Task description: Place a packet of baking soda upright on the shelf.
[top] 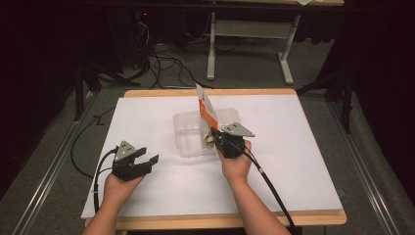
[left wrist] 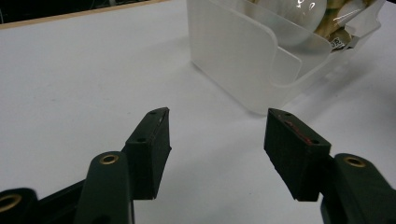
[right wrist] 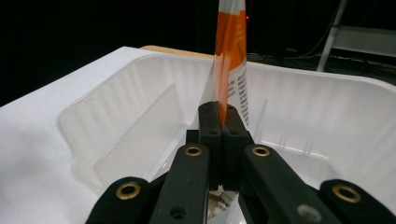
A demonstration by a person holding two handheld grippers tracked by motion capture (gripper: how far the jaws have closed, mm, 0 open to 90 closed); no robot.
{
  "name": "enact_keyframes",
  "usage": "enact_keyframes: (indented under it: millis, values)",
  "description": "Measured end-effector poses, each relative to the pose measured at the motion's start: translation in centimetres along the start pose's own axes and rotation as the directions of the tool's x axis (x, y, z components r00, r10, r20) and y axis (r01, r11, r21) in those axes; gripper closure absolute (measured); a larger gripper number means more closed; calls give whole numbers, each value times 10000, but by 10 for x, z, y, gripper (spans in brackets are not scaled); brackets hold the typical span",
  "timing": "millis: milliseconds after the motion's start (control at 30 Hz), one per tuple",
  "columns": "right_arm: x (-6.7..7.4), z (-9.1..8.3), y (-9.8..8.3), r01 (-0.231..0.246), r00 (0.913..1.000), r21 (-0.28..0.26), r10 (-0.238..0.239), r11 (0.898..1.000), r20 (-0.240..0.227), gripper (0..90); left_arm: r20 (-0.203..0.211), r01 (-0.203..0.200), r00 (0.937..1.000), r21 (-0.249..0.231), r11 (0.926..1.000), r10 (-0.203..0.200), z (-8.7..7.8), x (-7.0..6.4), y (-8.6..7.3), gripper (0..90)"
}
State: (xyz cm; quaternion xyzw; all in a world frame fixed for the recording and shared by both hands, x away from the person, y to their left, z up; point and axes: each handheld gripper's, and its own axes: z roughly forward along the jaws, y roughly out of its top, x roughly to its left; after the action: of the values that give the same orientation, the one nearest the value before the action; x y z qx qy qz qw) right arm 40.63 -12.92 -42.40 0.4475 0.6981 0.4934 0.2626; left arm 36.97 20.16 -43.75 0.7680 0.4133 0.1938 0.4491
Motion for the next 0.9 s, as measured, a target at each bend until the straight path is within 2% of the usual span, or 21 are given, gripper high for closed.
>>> enact_keyframes:
  millis: [233,500,900]
  values:
    - [8,2,-9,-97,9990,37,99,9999,-427,900,-12,-80,10000,55,10000,80,0,-2,0,412]
    - [6,5,-20,-380,9979,153,388,9992,-511,900,-7,-90,10000,75,9999,90,1,-2,0,412]
    - [10,5,-24,-669,9950,210,682,9975,-731,900,6,-137,9999,125,9998,137,2,-3,0,412]
